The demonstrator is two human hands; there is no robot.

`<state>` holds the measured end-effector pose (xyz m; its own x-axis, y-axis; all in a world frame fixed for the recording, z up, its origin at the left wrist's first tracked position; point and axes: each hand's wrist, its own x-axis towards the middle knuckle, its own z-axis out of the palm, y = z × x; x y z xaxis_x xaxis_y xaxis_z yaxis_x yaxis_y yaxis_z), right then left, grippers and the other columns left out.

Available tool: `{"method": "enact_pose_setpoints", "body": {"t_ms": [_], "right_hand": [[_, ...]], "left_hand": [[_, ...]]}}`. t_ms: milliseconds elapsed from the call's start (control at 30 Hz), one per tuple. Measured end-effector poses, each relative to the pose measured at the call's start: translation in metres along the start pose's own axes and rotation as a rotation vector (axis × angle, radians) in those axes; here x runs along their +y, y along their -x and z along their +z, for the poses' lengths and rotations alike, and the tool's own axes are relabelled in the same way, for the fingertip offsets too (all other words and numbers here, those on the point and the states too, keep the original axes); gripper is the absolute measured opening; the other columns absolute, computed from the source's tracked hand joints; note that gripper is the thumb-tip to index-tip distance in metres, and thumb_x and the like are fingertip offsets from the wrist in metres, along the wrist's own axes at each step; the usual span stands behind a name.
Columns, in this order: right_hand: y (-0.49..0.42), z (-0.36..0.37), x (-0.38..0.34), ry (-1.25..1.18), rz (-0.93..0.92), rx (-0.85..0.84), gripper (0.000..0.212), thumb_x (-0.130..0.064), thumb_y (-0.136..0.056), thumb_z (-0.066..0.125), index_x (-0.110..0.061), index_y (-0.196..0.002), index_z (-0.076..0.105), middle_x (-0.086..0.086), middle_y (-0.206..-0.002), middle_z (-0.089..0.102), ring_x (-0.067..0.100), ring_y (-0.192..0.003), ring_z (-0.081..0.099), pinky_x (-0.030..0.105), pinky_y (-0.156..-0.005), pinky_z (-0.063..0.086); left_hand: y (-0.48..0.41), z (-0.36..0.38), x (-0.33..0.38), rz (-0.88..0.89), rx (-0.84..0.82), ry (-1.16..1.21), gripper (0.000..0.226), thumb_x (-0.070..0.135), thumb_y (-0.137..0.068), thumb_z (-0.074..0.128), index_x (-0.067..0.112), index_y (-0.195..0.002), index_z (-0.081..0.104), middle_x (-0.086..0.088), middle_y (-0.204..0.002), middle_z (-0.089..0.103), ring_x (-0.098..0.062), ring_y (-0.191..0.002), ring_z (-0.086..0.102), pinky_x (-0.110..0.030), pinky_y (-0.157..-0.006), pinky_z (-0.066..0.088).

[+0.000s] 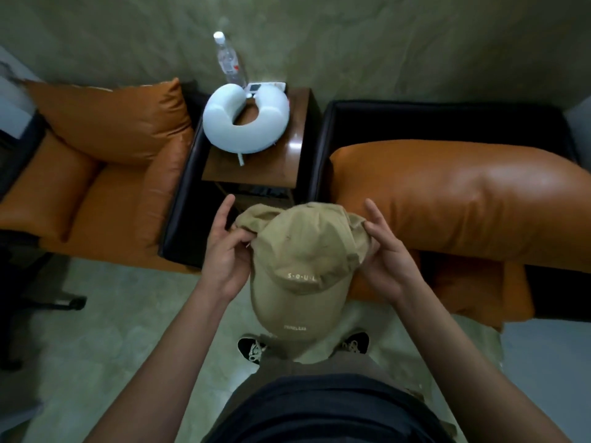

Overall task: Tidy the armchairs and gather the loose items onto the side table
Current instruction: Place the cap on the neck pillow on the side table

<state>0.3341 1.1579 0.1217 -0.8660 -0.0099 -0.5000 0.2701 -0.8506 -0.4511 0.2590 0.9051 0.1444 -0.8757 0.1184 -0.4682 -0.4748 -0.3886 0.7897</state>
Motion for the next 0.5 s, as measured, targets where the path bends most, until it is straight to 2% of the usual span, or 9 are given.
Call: {"method": "enact_pose_setpoints", "body": {"t_ms": [67,167,267,400,500], "right_hand": [[-0.011,0.019,0.013,-0.013,-0.049,-0.014,0.061,-0.003,-0.092,0.056,-0.031,-0.146,0.046,0.014,-0.138,0.060,0.033,-0.129,0.054,0.047,-0.119,0.031],[-0.025,0.057,0.035,0.025,-0.090,-0.055,0.065,0.003,-0.090,0.053,-0.030,-0.146,0.047,0.016,-0.142,0.057,0.032,-0.131,0.055,0.043,-0.109,0.046],[-0.042,0.096,0.059,0.116,-0.134,-0.095,0.060,0.003,-0.093,0.053,-0.028,-0.144,0.050,0.016,-0.144,0.055,0.034,-0.131,0.055,0.047,-0.111,0.044],[-0.062,0.142,0.089,0.409,-0.164,-0.148,0.051,-0.002,-0.098,0.049,-0.018,-0.146,0.049,0.017,-0.143,0.055,0.036,-0.132,0.052,0.048,-0.113,0.041],[-0.072,0.168,0.108,0.635,-0.139,-0.199,0.051,-0.009,-0.093,0.062,-0.021,-0.142,0.054,0.017,-0.141,0.054,0.036,-0.126,0.057,0.047,-0.106,0.048]], "left_hand": [[-0.007,-0.027,0.023,0.007,-0.033,0.020,0.074,-0.015,-0.086,0.044,0.026,-0.147,0.042,-0.013,-0.117,0.066,-0.027,-0.105,0.058,-0.038,-0.094,0.048],[-0.014,-0.068,0.056,0.034,-0.102,-0.014,0.068,-0.015,-0.086,0.049,0.019,-0.145,0.047,-0.014,-0.119,0.067,-0.024,-0.104,0.064,-0.033,-0.089,0.054],[-0.020,-0.103,0.084,0.077,-0.152,-0.120,0.059,-0.007,-0.082,0.063,0.013,-0.136,0.056,-0.011,-0.122,0.069,-0.021,-0.108,0.067,-0.030,-0.088,0.057],[-0.037,-0.151,0.114,0.188,-0.116,-0.308,0.040,0.015,-0.082,0.070,0.013,-0.122,0.067,-0.009,-0.117,0.072,-0.025,-0.112,0.066,-0.036,-0.096,0.053],[-0.053,-0.175,0.130,0.263,-0.074,-0.373,0.023,0.019,-0.087,0.070,0.016,-0.109,0.073,-0.009,-0.110,0.074,-0.024,-0.105,0.068,-0.040,-0.095,0.053]]}}
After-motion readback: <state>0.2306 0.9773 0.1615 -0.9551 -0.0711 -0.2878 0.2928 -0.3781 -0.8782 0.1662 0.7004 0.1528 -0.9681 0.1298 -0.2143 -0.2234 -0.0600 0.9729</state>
